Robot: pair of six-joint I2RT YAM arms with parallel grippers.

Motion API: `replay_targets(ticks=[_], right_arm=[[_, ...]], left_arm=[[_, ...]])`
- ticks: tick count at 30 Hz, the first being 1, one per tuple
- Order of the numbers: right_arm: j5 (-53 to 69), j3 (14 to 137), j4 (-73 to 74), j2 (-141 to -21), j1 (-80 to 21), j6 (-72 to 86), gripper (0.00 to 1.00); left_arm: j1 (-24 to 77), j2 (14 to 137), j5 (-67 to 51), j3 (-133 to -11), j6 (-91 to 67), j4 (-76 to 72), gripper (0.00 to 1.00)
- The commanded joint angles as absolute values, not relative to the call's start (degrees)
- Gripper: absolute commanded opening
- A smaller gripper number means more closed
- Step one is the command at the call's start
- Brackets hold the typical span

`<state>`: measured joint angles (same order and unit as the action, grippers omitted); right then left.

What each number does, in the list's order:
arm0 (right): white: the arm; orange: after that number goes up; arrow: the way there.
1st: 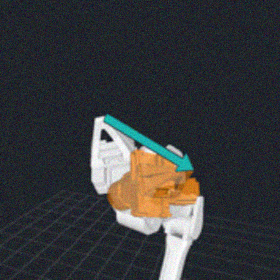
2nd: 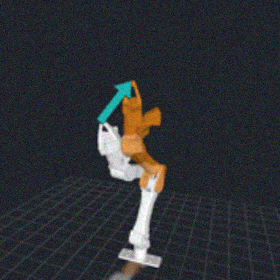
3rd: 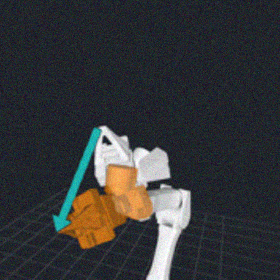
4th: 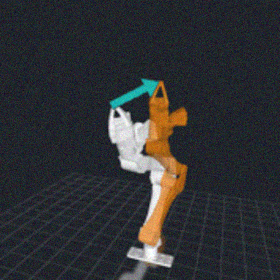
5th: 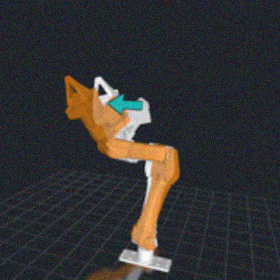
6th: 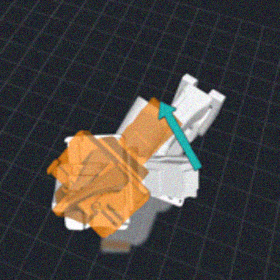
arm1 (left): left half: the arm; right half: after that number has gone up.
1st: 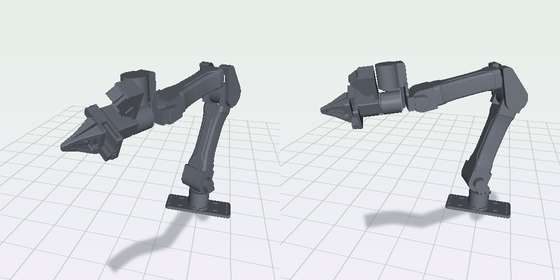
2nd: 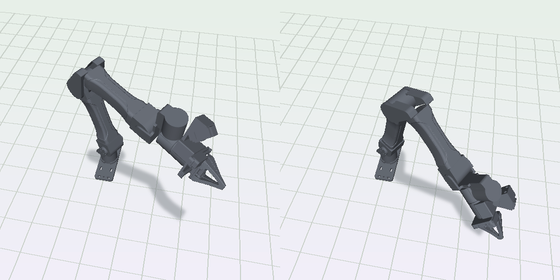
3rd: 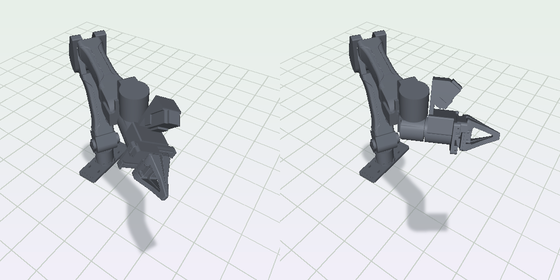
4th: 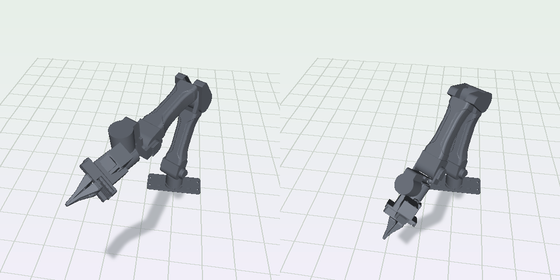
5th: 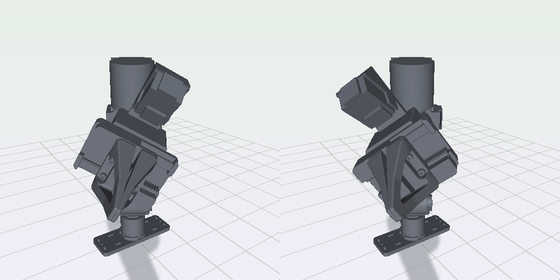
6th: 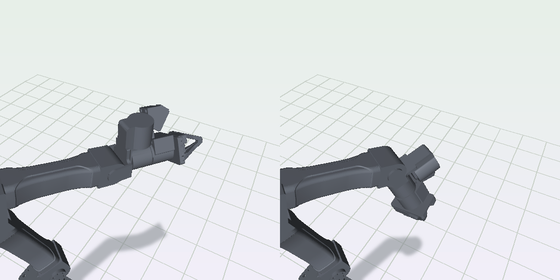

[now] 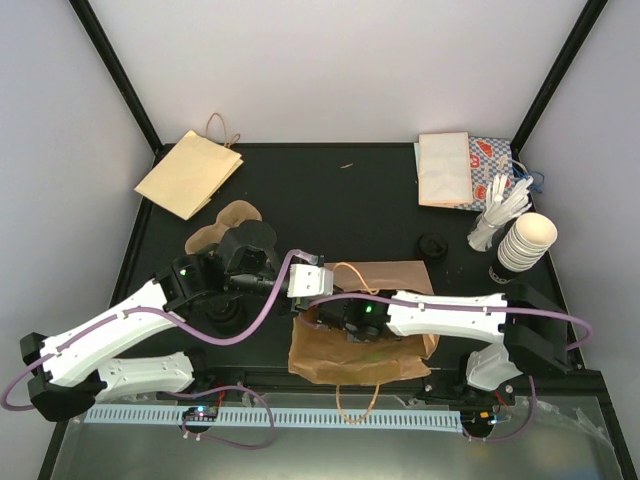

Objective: Pack the takeout coffee

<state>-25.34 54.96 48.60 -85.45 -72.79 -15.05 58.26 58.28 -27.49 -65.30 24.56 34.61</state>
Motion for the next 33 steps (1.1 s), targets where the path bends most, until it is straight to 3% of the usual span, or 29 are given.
replay_targets(ticks=[1,11,26,33], right_arm=[[-25.89,57.90,48.00,-82.67,-74.08,-13.05,0.01],[-39.27,54.71,38.25,-77.70,-76.54,-15.03,0.01],[-40.64,54.09,37.25,-82.60,-73.46,-14.34,0.01],[-43.02,54.18,25.14,-85.25,-72.14,-18.73,0.01]], left_arm=[[59.15,60.15,-28.40,-65.66,24.98,37.18,0.02],[59.24,61.17,-29.55,-66.34,25.37,37.80,0.02],[59.33,58.37,-19.63,-68.62,27.35,39.47,0.01],[59.33,58.19,-15.42,-69.77,29.37,42.54,0.01]])
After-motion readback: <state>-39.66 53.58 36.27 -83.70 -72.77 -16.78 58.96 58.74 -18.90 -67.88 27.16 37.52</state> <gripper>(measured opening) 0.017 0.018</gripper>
